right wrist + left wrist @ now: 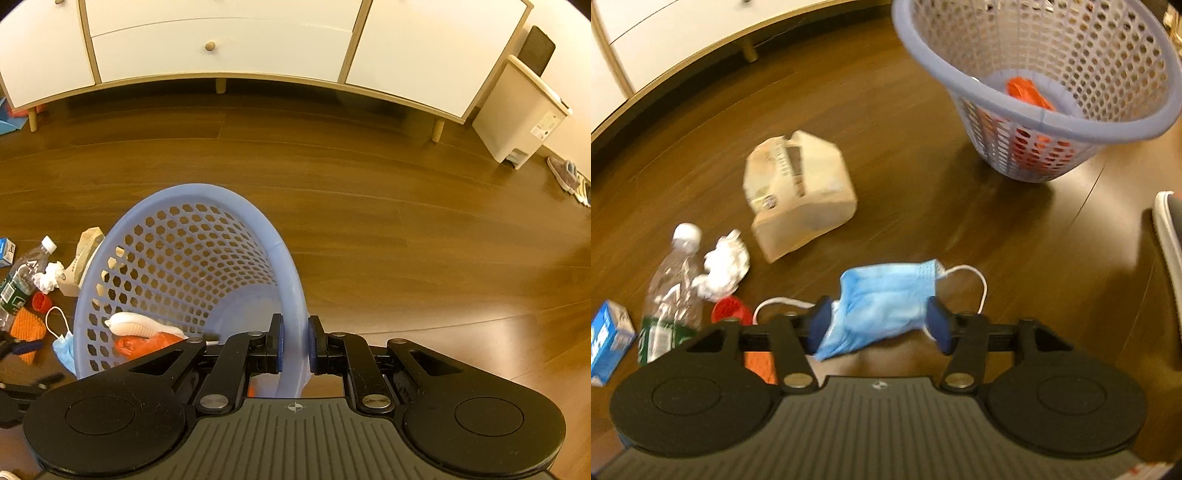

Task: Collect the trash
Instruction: 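Grasp the blue face mask with the left tool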

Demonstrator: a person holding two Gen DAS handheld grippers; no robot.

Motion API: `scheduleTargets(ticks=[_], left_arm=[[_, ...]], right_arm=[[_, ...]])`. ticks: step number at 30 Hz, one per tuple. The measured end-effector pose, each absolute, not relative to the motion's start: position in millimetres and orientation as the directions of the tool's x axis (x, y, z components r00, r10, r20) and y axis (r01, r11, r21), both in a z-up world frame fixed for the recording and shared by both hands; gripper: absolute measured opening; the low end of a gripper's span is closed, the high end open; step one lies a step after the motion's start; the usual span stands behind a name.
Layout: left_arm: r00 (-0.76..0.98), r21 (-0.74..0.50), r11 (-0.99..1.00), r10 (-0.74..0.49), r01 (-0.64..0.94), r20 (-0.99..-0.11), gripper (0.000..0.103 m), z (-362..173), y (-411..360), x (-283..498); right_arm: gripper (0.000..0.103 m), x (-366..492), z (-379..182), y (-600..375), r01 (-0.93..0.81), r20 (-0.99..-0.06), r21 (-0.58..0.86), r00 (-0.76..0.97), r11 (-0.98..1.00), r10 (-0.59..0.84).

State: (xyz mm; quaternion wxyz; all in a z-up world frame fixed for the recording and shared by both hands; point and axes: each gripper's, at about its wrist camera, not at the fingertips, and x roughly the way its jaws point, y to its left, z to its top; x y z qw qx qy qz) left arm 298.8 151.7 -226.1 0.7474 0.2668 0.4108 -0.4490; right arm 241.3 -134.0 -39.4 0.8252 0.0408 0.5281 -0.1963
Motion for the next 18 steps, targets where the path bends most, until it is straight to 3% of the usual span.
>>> scheduleTargets(ticks=[3, 7, 10, 12, 14, 18], left_arm=[[0.272, 0.056, 0.444, -0.439, 0.894, -0.856, 0.072, -237, 139, 301], [0.261, 0.061, 0.456, -0.391, 0.888, -0.883, 0.071, -258, 131, 312], [0.239, 0.049, 0.454, -0.372, 0.89, -0.897, 0.053, -267, 131, 317], [0.226, 0.041, 0.458, -0.358, 0.888, -0.906, 0.032, -272, 131, 320], [0.226, 0.042, 0.457, -0.356, 0.888, -0.907, 0.021, -274, 132, 322], [0.255, 0.066, 0.47, -0.351, 0.88, -0.901, 0.017, -268, 135, 325]], right_arm=[[0.009, 240, -40, -135, 0.366, -0.888, -0.137, 0.367, 0.921, -0.278], [0.009, 240, -42, -137, 0.367, -0.886, -0.14, 0.367, 0.919, -0.282], [0.009, 240, -43, -139, 0.371, -0.887, -0.14, 0.365, 0.918, -0.283], [0.009, 241, -44, -140, 0.372, -0.887, -0.143, 0.362, 0.917, -0.285], [0.009, 241, -45, -140, 0.373, -0.887, -0.144, 0.361, 0.916, -0.287], [0.009, 241, -47, -140, 0.373, -0.885, -0.156, 0.358, 0.915, -0.297]])
